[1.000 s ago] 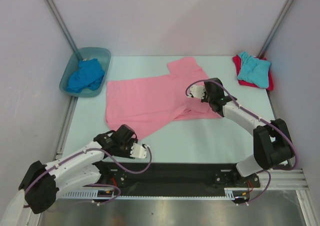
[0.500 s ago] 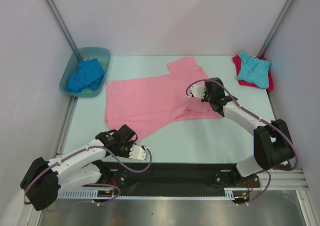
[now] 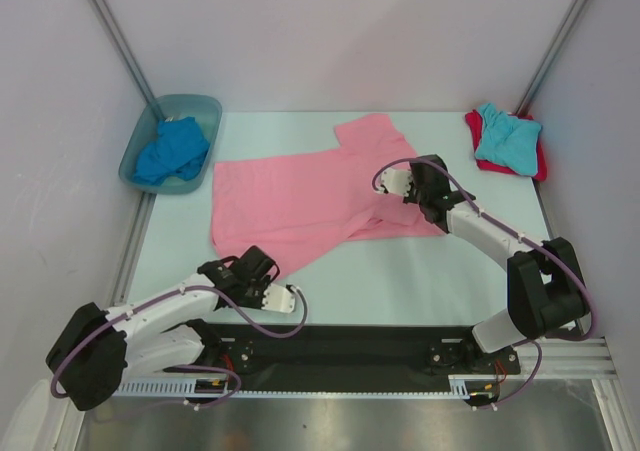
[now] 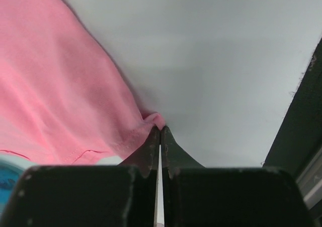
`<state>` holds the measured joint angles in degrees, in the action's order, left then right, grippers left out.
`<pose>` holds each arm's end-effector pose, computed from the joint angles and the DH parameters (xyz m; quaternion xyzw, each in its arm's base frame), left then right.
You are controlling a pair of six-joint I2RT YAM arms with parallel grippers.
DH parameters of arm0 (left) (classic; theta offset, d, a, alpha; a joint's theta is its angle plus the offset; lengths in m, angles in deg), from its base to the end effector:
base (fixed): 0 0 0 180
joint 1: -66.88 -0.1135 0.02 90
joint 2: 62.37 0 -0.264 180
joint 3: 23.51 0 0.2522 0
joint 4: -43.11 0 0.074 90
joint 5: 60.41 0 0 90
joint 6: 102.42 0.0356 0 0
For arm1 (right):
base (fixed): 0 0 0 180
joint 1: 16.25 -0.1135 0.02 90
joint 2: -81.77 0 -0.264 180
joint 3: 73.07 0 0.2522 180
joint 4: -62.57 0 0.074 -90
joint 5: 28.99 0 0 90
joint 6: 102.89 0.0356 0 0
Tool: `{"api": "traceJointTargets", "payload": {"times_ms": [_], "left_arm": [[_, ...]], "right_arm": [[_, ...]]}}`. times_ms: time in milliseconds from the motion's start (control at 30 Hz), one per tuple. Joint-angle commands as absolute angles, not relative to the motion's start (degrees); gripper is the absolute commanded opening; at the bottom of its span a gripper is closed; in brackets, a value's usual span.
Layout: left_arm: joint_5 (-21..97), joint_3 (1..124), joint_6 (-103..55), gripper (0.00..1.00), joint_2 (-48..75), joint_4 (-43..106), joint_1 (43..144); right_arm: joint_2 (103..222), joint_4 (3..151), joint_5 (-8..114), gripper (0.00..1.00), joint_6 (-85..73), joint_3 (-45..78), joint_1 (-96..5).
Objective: Fold and stack the t-shirts
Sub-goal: Fold the tshirt
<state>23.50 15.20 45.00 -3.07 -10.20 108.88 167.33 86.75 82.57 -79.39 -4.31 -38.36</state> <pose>0.1152 -0.0987 0.1467 0.7494 0.6451 0.0709 0.1315 0.3031 0.1090 0.2336 -0.5688 0.6939 -0.3115 0.3130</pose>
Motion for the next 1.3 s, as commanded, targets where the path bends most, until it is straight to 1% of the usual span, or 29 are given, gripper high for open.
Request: {"api": "traceJointTargets", "payload": {"times_ms": [0, 233, 333, 533, 733, 933, 1133, 1267], "left_arm": [[22.8, 16.4, 44.8, 0.0, -3.5, -7.7, 109.1], [21.8, 18.0, 48.6, 0.0, -7.3, -7.8, 108.1], [21.3, 20.6, 49.6, 0.0, -7.1, -7.5, 105.5], [20.1, 26.8, 52.2, 0.0, -4.8, -7.8, 97.8], [18.7, 32.3, 57.0, 0.0, -1.6, -4.6, 85.7], [17.6, 38.9, 58.7, 0.0, 2.8, -1.0, 78.9], [16.4, 41.0, 60.5, 0.0, 4.7, 3.1, 76.5], [15.9, 42.9, 59.9, 0.01, 5.8, 4.2, 76.0]], "right_arm": [[165.8, 85.2, 82.3, 0.0, -79.7, -2.4, -37.9], [165.8, 85.4, 82.1, 0.0, -79.2, -2.8, -37.1], [165.9, 85.2, 82.0, 0.0, -79.0, -3.6, -36.8], [165.3, 85.3, 81.8, 0.0, -78.1, -5.0, -36.1], [163.6, 85.1, 81.7, 0.0, -77.8, -7.3, -35.2], [161.4, 84.9, 81.5, 0.0, -78.5, -9.2, -33.3], [159.8, 83.4, 82.0, 0.0, -80.0, -9.9, -31.1], [159.0, 78.7, 82.9, 0.0, -82.5, -10.8, -29.4]]}}
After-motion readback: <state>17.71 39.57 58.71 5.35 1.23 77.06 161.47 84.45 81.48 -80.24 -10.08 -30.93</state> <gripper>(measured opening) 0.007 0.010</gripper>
